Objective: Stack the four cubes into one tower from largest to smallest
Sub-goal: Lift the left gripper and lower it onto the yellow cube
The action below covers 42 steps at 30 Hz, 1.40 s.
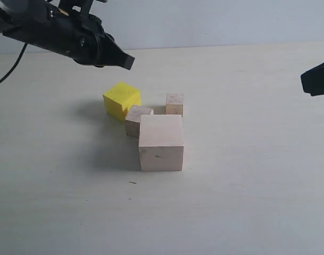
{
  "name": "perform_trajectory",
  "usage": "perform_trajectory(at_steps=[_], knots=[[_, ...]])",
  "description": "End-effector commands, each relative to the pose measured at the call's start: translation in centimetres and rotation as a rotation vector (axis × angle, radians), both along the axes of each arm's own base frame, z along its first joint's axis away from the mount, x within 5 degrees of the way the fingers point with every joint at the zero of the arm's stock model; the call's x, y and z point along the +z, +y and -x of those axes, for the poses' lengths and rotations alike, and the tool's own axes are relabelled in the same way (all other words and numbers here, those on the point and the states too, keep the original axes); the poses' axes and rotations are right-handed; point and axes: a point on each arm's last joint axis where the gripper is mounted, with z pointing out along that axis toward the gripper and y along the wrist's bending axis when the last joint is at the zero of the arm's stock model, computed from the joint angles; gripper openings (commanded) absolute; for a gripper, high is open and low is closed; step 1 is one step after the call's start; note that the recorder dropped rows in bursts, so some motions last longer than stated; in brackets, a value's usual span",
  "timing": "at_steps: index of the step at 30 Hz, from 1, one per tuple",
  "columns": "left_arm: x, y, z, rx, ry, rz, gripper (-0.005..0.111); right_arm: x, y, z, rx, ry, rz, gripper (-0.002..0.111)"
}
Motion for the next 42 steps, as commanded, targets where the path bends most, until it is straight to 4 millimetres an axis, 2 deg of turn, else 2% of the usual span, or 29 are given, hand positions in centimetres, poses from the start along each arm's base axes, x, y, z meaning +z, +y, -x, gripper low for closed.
perform_trajectory(at_steps=[1,9,15,21,23,25,29,30,38,42], knots=[[-0.1,1.3,-1.0,0.08,0.068,-0.091,0.0,-0.1,-0.1,0.1,0.002,-0.003,0.007,0.0],[-0.6,1.2,-2.2,0.07,0.117,-0.147,0.0,-0.1,-0.1,0.1,0.002,-0.003,0.007,0.0],[-1.8,0.3,-5.0,0.03,0.21,-0.28,0.0,-0.2,-0.1,0.1,0.003,0.009,0.01,0.0],[-1.1,-0.3,-6.3,-0.001,0.185,-0.307,0.002,-0.3,-0.2,0.3,0.004,0.029,0.02,0.0],[-1.0,-0.5,-6.3,-0.023,0.176,-0.318,0.012,-0.3,-0.2,0.3,0.004,0.029,0.02,0.0],[-1.0,-0.7,-6.2,-0.055,0.162,-0.334,0.026,-0.3,-0.2,0.3,-0.001,0.03,0.018,0.0],[-1.9,-1.3,-6.3,-0.1,0.155,-0.359,0.068,-0.3,-0.2,0.3,0.0,0.031,0.017,0.0],[-2.4,-1.3,-6.4,-0.101,0.163,-0.362,0.074,-0.3,-0.2,0.3,0.0,0.031,0.017,0.0],[-5.3,-1.7,-7.0,-0.129,0.204,-0.39,0.074,-0.3,-0.2,0.3,0.0,0.031,0.017,0.0],[-5.8,-1.9,-7.1,-0.148,0.201,-0.387,0.074,-0.3,-0.2,0.3,0.0,0.031,0.017,0.0]])
